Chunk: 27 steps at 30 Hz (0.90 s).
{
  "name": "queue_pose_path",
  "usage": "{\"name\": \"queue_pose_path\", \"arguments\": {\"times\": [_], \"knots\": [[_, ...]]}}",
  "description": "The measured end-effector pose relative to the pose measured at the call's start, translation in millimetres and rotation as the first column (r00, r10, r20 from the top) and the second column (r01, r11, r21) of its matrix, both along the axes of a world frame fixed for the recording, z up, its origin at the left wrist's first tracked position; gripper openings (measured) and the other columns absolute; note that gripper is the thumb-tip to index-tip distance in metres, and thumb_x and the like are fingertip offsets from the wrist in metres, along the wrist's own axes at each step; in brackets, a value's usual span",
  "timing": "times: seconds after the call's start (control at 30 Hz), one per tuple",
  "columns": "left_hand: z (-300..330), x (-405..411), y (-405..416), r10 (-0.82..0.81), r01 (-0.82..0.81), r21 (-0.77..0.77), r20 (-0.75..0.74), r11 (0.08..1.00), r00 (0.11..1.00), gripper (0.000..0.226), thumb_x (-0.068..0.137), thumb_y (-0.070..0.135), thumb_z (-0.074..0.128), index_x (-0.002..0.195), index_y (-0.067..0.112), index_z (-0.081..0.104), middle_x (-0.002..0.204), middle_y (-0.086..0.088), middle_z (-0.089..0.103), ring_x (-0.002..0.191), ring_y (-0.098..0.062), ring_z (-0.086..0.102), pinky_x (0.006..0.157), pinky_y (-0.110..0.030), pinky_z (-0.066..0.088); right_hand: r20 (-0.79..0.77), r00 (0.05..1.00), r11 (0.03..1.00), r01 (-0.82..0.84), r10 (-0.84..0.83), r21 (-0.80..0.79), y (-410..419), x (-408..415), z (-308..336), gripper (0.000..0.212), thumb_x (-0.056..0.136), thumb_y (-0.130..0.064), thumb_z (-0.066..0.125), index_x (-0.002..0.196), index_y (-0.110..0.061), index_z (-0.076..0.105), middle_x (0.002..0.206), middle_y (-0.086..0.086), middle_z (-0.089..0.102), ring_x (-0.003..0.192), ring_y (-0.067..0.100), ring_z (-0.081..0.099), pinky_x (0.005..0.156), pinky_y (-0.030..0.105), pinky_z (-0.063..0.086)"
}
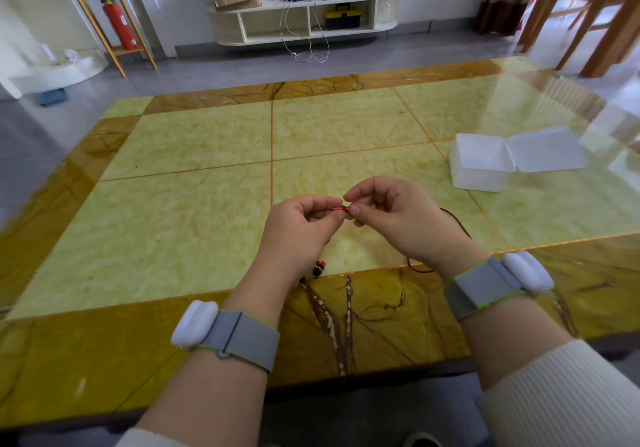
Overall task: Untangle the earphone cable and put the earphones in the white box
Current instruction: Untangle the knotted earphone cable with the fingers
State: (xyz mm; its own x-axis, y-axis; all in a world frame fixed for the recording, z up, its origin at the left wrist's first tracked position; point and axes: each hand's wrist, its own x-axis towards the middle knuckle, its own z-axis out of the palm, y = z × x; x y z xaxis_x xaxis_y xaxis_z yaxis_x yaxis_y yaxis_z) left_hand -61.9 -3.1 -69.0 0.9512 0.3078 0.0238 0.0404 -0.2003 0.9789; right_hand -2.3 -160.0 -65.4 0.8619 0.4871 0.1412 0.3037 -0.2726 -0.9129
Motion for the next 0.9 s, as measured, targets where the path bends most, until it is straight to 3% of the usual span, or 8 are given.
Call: {"name": "queue_pose_path", "arguments": {"times": [0.13,0.27,0.47,0.6,0.8,0.9], "knots": [[-2.8,0.6,0.4,0.057,-0.060,0.141,0.025,0.988,0.998,0.009,0.080,0.031,0.080,0.086,0.026,0.076,0.074,0.004,0.072,0.066,-0.010,0.063,0.064,-0.021,0.055,-0.005,0.999,0.998,0.051,-0.052,-0.019,0.7,-0.9,-1.0,0.011,0.088,-0.023,0.070,0.098,-0.020,0.072,0.083,0.003,0.073,0.080,0.019,0.070,0.075,0.031,0.058],[-2.4,-0.7,-1.4,0.054,-0.068,0.228,0.065,0.971,0.996,0.011,0.079,0.033,0.080,0.082,0.023,0.076,0.059,0.004,0.058,0.050,-0.002,0.046,0.048,-0.014,0.042,0.021,0.995,0.991,0.094,-0.093,-0.097,2.6,-0.3,-2.3,0.009,0.087,-0.033,0.070,0.085,-0.026,0.073,0.078,0.002,0.073,0.074,0.019,0.069,0.071,0.038,0.057],[-2.4,-0.7,-1.8,0.060,-0.071,0.194,0.062,0.978,0.996,0.005,0.079,0.024,0.080,0.082,0.023,0.076,0.072,-0.010,0.068,0.056,-0.004,0.050,0.054,-0.018,0.046,-0.011,0.996,0.988,0.089,-0.091,-0.125,1.7,0.1,-1.1,0.010,0.092,-0.028,0.063,0.090,-0.023,0.072,0.077,-0.004,0.074,0.068,0.008,0.068,0.066,0.026,0.054],[-1.6,2.2,2.0,0.111,-0.114,0.037,0.068,0.993,0.991,0.005,0.083,0.016,0.075,0.083,0.020,0.074,0.067,0.006,0.065,0.057,0.001,0.055,0.057,-0.014,0.048,-0.062,0.990,0.989,0.119,-0.124,-0.089,-4.3,4.1,-0.3,0.009,0.094,-0.025,0.062,0.093,-0.021,0.070,0.079,-0.006,0.074,0.063,0.005,0.063,0.066,0.024,0.051],[-3.2,0.0,-0.2,0.048,-0.050,0.079,0.037,0.996,0.998,0.003,0.085,0.017,0.071,0.085,0.020,0.073,0.059,0.013,0.057,0.056,-0.005,0.050,0.053,-0.018,0.047,-0.027,0.996,0.993,0.077,-0.080,-0.088,-2.7,-0.9,3.9,0.015,0.092,-0.033,0.063,0.089,-0.021,0.073,0.074,0.006,0.066,0.065,0.009,0.053,0.062,0.027,0.045],[-2.5,-0.6,0.1,0.040,-0.043,0.078,0.037,0.996,0.999,0.004,0.086,0.016,0.070,0.085,0.020,0.073,0.059,0.012,0.056,0.055,-0.005,0.049,0.052,-0.020,0.046,0.013,0.995,0.989,0.101,-0.100,-0.106,-3.4,0.3,4.7,0.020,0.094,-0.034,0.061,0.088,-0.019,0.072,0.070,0.002,0.060,0.056,0.005,0.046,0.053,0.019,0.039]]}}
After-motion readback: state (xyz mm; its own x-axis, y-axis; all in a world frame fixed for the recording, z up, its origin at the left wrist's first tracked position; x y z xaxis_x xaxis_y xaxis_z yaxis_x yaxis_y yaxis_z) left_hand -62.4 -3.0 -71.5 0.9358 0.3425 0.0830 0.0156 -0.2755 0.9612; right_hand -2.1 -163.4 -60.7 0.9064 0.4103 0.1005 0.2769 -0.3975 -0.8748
